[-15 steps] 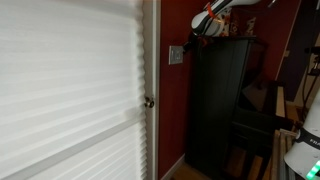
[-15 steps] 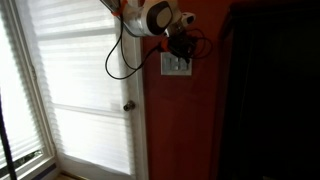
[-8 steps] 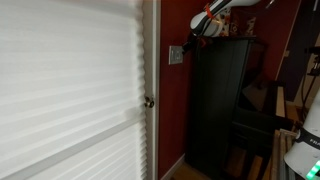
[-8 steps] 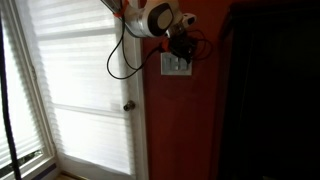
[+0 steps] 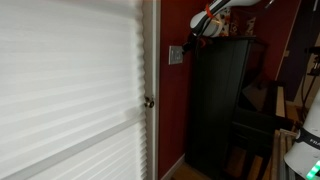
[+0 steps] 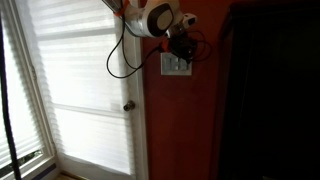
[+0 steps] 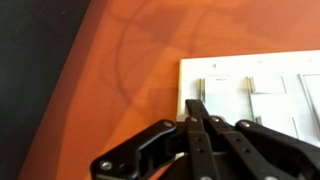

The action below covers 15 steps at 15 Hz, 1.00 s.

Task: Press the right switch on and off

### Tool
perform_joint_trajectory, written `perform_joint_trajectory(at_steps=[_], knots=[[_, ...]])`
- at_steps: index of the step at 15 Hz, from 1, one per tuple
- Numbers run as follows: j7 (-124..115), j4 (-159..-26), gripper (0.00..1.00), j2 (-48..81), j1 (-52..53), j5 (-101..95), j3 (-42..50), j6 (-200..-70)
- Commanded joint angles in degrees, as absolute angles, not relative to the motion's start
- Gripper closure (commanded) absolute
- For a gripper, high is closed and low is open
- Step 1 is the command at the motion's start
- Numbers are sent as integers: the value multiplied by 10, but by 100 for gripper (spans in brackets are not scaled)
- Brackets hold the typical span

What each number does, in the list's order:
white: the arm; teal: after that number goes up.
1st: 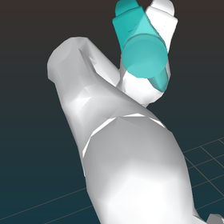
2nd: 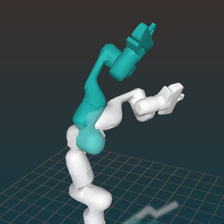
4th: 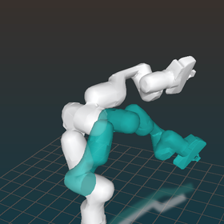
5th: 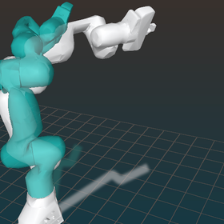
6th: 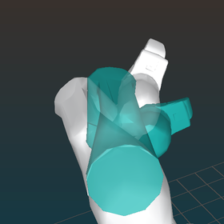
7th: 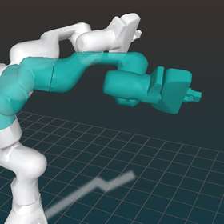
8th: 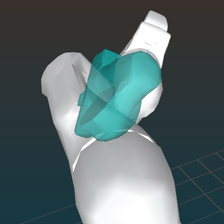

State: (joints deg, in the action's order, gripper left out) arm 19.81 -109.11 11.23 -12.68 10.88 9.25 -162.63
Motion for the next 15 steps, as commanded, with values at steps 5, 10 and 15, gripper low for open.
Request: perform_joint_trajectory(at_steps=[5,10,15], knots=[[221,-1068,100,131,-134,145,77,-1609],[230,-1065,100,133,-134,155,76,-1600],[236,-1062,100,134,-133,156,80,-1592]])
